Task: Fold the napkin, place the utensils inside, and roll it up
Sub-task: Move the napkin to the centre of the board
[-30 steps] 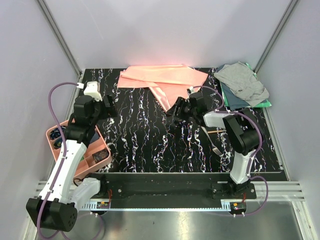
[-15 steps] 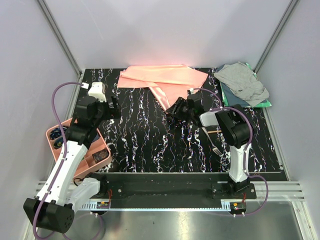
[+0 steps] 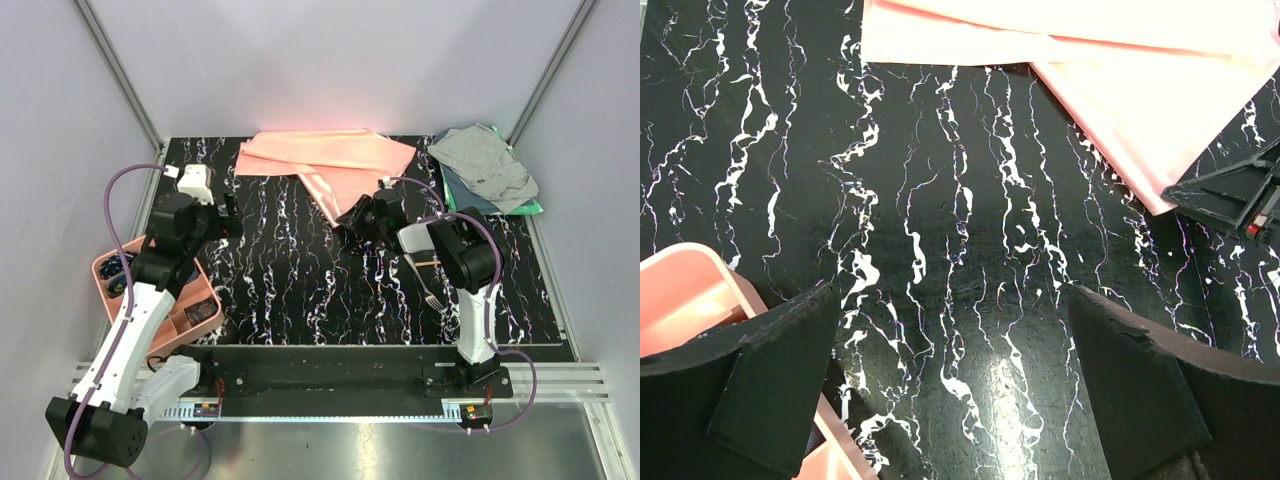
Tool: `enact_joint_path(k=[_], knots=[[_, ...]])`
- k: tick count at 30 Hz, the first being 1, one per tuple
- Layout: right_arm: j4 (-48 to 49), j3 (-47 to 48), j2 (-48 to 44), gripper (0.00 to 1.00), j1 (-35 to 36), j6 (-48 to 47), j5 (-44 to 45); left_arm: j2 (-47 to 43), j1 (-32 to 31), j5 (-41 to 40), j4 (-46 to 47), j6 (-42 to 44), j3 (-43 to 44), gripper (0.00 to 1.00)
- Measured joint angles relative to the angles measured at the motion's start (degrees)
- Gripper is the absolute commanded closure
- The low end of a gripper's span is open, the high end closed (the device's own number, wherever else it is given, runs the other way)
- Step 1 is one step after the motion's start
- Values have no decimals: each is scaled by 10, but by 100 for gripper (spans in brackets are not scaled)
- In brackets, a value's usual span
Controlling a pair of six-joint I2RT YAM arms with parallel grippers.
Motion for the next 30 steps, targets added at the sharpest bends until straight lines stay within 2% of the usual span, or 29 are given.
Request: enact_joint_path(k=[1,3,4,5,9,11,18,23,27,30], knots=[[-1,-1,1,81,0,1,5,0,0,0,0,0,0,1],[0,-2,4,88,0,0,14,-2,0,0,0,1,0,4],[0,-3,5,98,0,1,17,-4,0,1,0,2,0,4],[1,-5,6,100,0,1,20,-5,0,3,0,2,0,4],[16,-22,0,100,-2,-4,30,-8,0,12,0,-3,0,8],[17,-47,-20,100,-6,-11,35,-8,0,15,1,-19,0,15],[-11,-188,-169,100,-76,-45,52,20,-23,20,47,-116,-32,20],[-74,-255,-309,100,-115,-84,89,133,-75,0,91,-168,-55,28],[-136,-282,-413,100,-114,-113,125,271,-96,-13,97,-176,-23,40],[-173,-294,-471,100,-114,-127,145,330,-101,-23,98,-177,-12,44]])
